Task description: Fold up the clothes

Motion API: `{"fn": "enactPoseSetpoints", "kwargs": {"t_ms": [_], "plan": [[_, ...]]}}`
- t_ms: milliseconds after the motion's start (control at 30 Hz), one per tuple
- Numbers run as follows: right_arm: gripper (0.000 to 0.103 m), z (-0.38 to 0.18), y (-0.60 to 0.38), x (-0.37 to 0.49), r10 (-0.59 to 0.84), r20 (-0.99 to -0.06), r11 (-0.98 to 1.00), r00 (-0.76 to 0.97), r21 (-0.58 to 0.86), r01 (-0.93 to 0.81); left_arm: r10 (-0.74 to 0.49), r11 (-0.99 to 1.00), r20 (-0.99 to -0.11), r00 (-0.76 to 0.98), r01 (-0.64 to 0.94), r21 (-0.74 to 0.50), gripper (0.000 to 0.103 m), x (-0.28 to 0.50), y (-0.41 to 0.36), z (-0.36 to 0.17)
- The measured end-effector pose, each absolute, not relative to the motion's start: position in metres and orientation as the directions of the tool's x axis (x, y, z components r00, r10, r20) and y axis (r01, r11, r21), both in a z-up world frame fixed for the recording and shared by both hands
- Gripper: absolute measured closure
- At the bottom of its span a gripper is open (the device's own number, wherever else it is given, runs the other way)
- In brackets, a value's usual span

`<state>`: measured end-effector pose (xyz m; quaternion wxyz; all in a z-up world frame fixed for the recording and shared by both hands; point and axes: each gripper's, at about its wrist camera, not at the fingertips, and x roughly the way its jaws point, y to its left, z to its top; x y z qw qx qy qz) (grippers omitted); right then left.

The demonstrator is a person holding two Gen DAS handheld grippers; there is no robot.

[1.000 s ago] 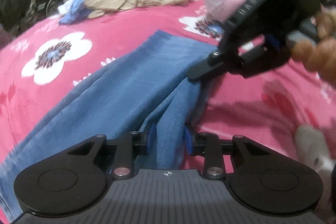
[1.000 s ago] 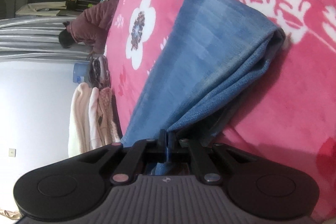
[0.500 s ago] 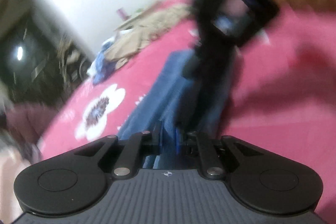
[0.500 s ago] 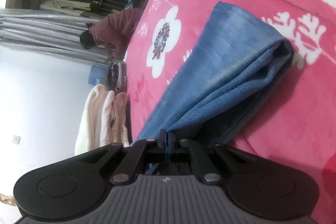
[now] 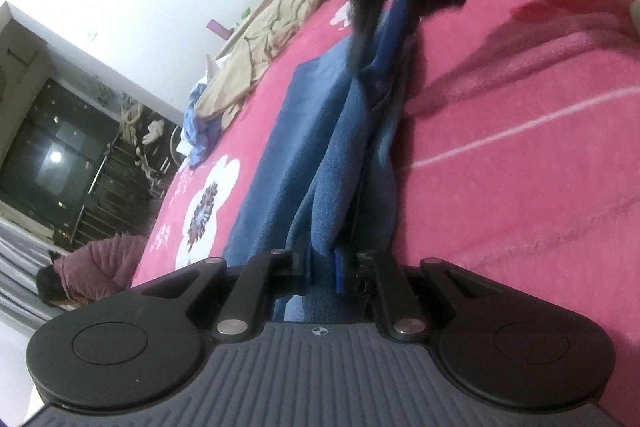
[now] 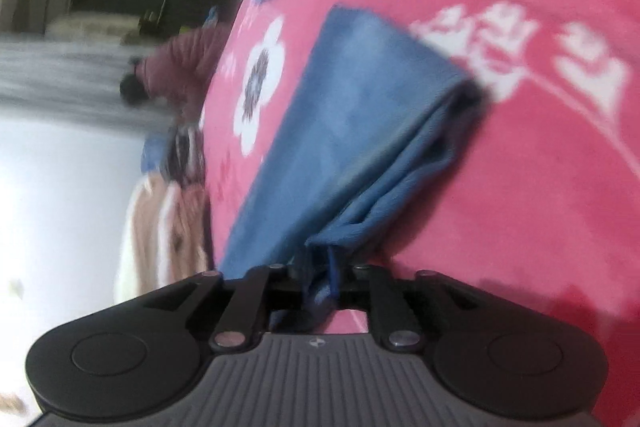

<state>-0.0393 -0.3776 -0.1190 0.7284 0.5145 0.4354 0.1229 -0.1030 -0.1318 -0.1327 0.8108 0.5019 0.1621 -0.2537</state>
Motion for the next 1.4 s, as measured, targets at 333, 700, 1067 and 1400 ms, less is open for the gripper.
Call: {"fn": "enactPoseSetpoints", "kwargs": {"t_ms": [333,700,1067,1400], "plan": [[0.063,-0.116,-0.338,-0.013,0.759,-0.5,0.334,0.417,0.849,0.41,-0.244,0.371,-0.522,0.817,0.576,0.728,0.093,-0.106,-0.133,-0.133],[0.069,-0.128,-0.305,0.027,0.759,-0.59,0.421,0.275,0.767,0.485,-0.261,0.372,-0.523,0.811,0.585,0.721,0.092,-0.107,-0.131,-0.133],[0.096,-0.089,-0.276,0.017,0.671,-0.571,0.687,0.473,0.719,-0.107,-0.269,0.394,-0.502,0.822,0.57,0.721,0.093,-0.1,-0.127,-0.128],[0.096,-0.123,-0.264,-0.001,0.669,-0.564,0.744,0.484,0.507,-0.436,-0.267,0.337,-0.559,0.785,0.619,0.709,0.091,-0.105,-0.127,-0.138]]}}
